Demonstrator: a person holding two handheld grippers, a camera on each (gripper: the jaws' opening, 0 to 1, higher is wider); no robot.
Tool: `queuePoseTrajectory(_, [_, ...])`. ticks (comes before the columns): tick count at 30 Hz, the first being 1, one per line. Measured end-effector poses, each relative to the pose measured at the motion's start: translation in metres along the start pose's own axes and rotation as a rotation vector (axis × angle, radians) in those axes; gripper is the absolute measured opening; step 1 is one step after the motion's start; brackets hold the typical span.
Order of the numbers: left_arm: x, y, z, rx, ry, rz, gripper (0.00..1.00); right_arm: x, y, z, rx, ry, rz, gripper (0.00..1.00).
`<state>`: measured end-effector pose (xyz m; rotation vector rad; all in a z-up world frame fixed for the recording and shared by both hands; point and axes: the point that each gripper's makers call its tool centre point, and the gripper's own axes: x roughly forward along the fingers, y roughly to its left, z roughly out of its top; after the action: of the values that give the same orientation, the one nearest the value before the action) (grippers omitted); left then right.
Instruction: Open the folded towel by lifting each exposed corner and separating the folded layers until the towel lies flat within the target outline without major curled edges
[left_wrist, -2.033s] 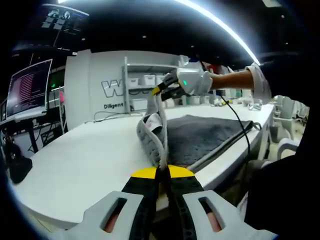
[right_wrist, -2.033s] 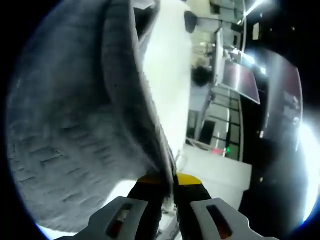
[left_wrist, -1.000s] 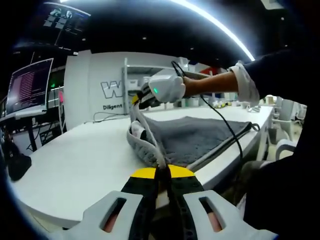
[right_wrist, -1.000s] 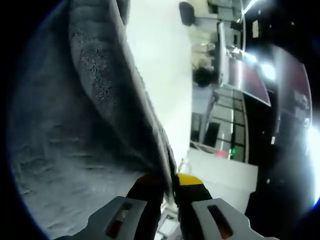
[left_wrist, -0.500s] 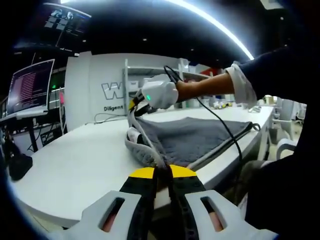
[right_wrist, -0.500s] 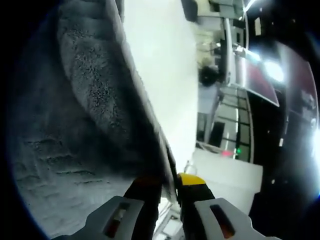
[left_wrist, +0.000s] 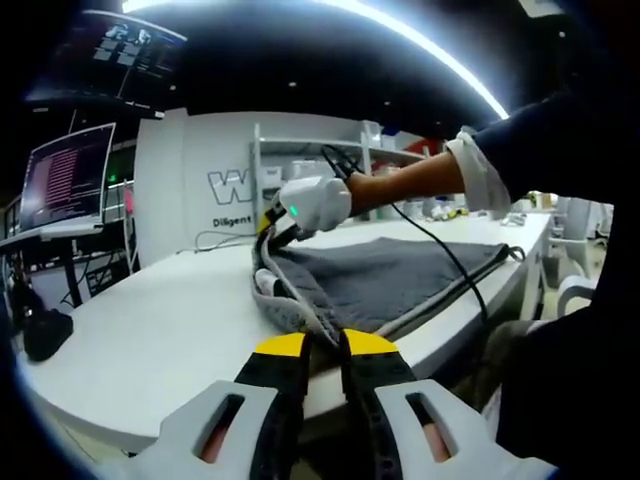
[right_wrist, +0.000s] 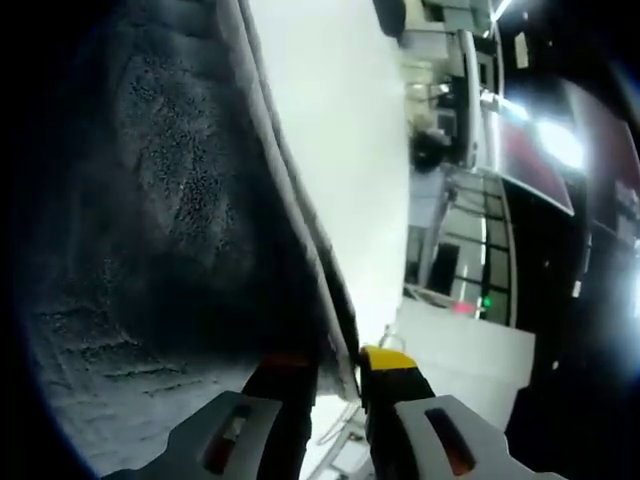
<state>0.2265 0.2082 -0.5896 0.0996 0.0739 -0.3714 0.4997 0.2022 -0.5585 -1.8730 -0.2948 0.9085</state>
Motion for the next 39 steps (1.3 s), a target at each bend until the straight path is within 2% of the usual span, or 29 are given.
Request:
queuePoseTrajectory(14, [-0.008, 0.016, 0.001, -0.013, -0.026, 0.052, 0.12, 0.006, 0.002, 0.001, 0.127, -0.002, 0.007, 0.19])
queuePoseTrajectory(23, [-0.01, 0.014, 0.003, -0.002, -0.035, 0.051, 0.12, 0.007, -0.002, -0.003, 0.322, -0.015, 0.016, 0.22])
queuePoseTrajectory(29, [-0.011, 0.016, 0.004, 0.001, -0.04, 0.058, 0.12, 0.007, -0.005, -0.007, 0.537, -0.04, 0.015, 0.23])
queuePoseTrajectory(35, [-0.012, 0.02, 0.004, 0.011, -0.034, 0.069, 0.12, 0.008, -0.012, -0.014, 0.633, -0.052, 0.014, 0.25])
queuePoseTrajectory(39, [-0.011, 0.02, 0.005, 0.016, -0.04, 0.071, 0.12, 0.009, -0.012, -0.014, 0.73, -0.066, 0.009, 0.26])
